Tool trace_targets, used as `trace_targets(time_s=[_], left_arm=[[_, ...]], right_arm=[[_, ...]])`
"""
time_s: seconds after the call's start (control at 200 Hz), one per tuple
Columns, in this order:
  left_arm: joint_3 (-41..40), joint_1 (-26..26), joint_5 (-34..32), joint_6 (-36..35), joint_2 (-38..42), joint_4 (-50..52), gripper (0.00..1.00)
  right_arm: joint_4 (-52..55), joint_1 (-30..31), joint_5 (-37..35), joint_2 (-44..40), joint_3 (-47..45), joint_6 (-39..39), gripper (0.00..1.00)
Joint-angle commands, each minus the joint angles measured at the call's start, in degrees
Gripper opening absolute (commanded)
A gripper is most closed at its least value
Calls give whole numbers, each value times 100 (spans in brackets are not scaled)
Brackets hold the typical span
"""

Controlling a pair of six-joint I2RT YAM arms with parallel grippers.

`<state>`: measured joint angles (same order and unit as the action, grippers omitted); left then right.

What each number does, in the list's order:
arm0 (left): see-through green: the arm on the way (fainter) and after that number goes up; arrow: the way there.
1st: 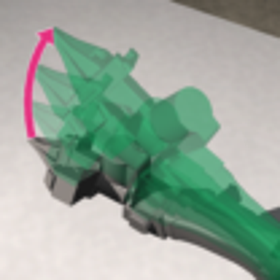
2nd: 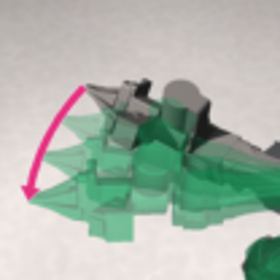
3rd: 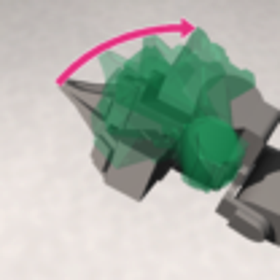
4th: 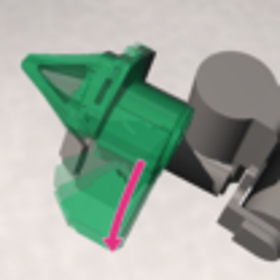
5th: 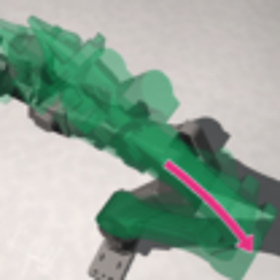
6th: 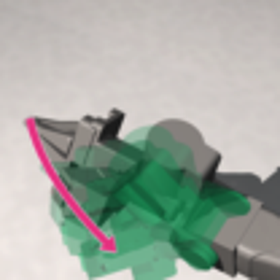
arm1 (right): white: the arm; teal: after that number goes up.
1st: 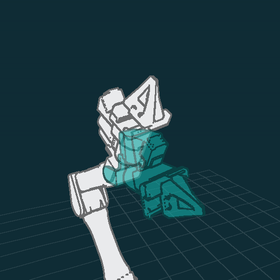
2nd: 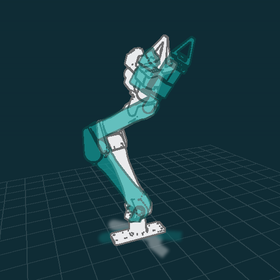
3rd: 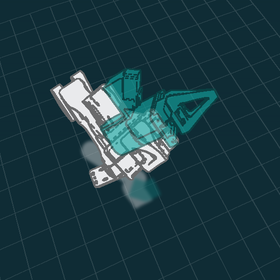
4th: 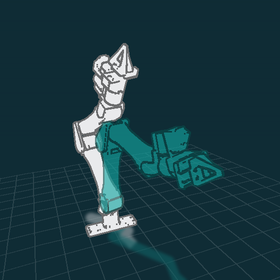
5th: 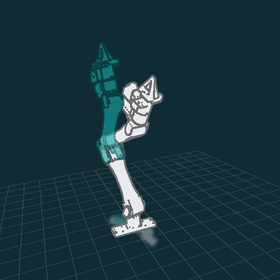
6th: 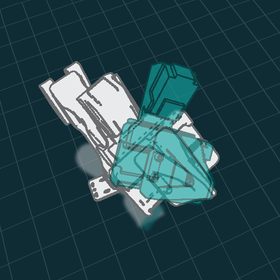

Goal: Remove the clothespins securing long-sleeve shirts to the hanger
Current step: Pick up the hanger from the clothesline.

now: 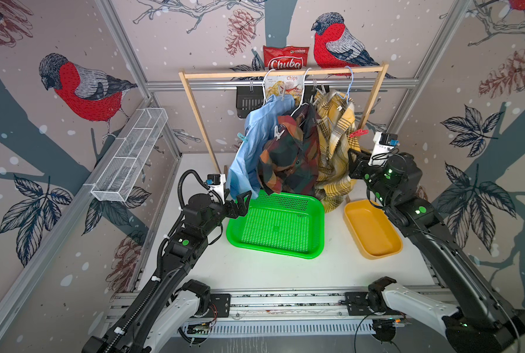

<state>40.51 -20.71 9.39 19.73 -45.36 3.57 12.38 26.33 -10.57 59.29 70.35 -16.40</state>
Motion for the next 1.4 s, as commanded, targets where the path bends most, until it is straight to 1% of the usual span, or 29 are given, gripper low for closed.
trace_targets(time_s=[0.0,0.13,0.34,0.501,0.691,0.781,0.916,0.976,1.051,1.197,1.312,1.397], left_arm=[[-10,-12,37,116,21,-189,96],[-7,-12,68,134,-34,-188,95],[-14,-64,129,97,-102,-208,93],[11,-177,172,67,-182,-208,93],[105,-451,102,-34,-399,-121,92],[145,-743,-58,-170,-460,-89,92],[207,-1356,-348,-331,-546,9,92],[230,-1547,-419,-309,-649,30,91],[262,-1650,-437,-214,-760,22,91],[416,-2023,-500,-275,-943,17,91],[527,-2593,-672,-424,-1103,32,91],[494,-2930,-669,-328,-1186,-129,91]], right_arm=[[-209,27,137,-23,81,36,22],[-153,23,203,-113,170,32,0],[-253,39,196,-386,309,57,0],[-296,42,295,-400,511,186,0],[-412,144,257,-363,831,377,0],[-451,187,143,-367,1068,392,0],[-230,198,-164,-433,1277,337,0],[-129,206,-192,-562,1180,277,0],[-103,198,-223,-809,979,227,0],[306,199,-423,-1124,1049,199,0],[580,207,-405,-1333,1081,143,0],[760,199,-395,-1478,1071,90,0]])
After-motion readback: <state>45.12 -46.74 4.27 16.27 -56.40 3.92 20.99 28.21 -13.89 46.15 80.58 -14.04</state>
